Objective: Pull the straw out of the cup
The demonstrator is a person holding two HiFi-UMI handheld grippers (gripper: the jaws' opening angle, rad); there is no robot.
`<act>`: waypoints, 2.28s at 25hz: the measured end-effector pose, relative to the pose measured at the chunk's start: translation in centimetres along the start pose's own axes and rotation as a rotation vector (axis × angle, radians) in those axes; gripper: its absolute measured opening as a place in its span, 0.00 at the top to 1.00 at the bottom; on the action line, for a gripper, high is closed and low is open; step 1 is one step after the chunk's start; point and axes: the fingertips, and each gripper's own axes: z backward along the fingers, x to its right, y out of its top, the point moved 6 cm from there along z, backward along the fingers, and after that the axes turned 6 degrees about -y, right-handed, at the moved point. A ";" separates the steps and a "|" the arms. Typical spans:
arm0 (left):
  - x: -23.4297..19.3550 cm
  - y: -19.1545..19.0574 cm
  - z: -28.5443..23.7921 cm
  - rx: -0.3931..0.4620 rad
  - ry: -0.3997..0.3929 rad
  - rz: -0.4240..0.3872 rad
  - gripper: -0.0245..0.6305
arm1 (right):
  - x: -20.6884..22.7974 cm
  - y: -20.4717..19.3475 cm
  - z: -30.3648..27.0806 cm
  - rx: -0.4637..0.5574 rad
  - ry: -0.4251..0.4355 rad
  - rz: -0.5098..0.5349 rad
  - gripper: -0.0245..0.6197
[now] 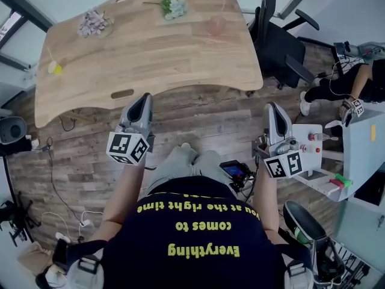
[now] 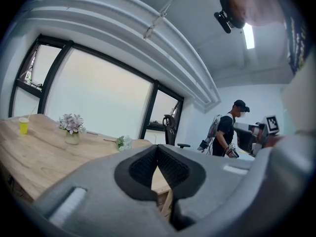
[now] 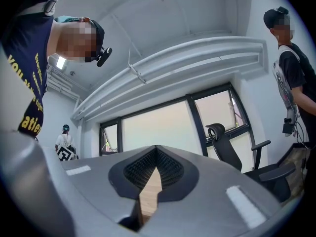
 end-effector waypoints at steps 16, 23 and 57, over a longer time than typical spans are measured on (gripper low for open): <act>-2.4 -0.4 -0.7 -0.010 0.082 0.027 0.96 | 1.2 -0.8 -5.8 -0.013 0.074 -0.025 0.95; -4.6 0.4 -3.5 0.002 0.146 0.027 0.96 | 3.4 -1.6 -11.3 -0.014 0.129 -0.058 0.95; -7.1 3.1 -20.0 -0.007 0.222 0.049 0.96 | 15.6 -2.1 -26.2 -0.068 0.231 -0.136 0.95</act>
